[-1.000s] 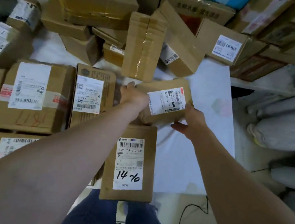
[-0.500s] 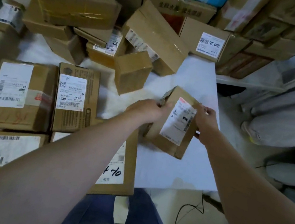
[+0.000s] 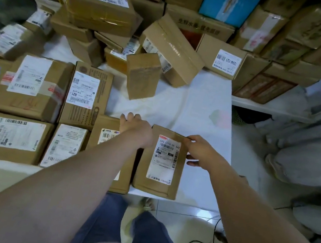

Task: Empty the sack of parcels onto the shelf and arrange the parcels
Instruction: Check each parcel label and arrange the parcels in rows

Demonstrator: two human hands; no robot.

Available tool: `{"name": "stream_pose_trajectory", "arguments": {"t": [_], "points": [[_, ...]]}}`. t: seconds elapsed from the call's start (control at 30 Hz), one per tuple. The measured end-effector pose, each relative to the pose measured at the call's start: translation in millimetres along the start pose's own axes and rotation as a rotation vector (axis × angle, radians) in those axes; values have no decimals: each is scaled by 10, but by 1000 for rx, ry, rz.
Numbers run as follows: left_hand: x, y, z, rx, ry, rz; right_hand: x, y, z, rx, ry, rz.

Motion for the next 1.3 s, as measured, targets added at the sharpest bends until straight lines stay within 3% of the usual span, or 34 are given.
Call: {"name": "stream_pose_trajectory", "arguments": {"t": [0.1,0.17,0.27,0.37,0.47,0.57,0.73,0.93,1.07,1.17,1.3], "points": [[-53,-3,-80,-13,38,-8,48,-77,66,-94,-79,-35],[-45,-41,-216,-151,84,-41,132,-205,50,-232,-63,-81],[15,-287,-562,-527,277,-137,314,-599,-163,-388,206,-215],[187,-660,-846,-951,379,-190,548,-1034,-125,-225,266,-333],[630,-875,-898,-1275,158,-209,756,-1579,66,-97,178,-434],[864,-886,-978,-1388,-40,-189,861,-2110,305,-58,63,-506],[965,-911,-812,-1664,-240,-274,1050,-1960,342,176,114,-276],[1014,-860,-444,-1566,-467,-374,1078,-1330,596,324,-72,64],[1042,-780,-258,-1507,-519,-365,1144,-1144,848,381,-100,74],[1177,-865,-304,-1470,-379,-328,1168,-1277,927,424,-86,-3],[1207,-1104,-545,-1186,-50,-278,1198,-1397,1143,178,-145,-62]]}}
Point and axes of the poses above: each hand's wrist, its own x-axis towards the middle knuckle, its own z-axis out of the palm, y = z × x, the point moved 10 cm from there along x, towards the middle knuckle, and after that the axes turned 13 degrees about -z, right-handed, at the moved point
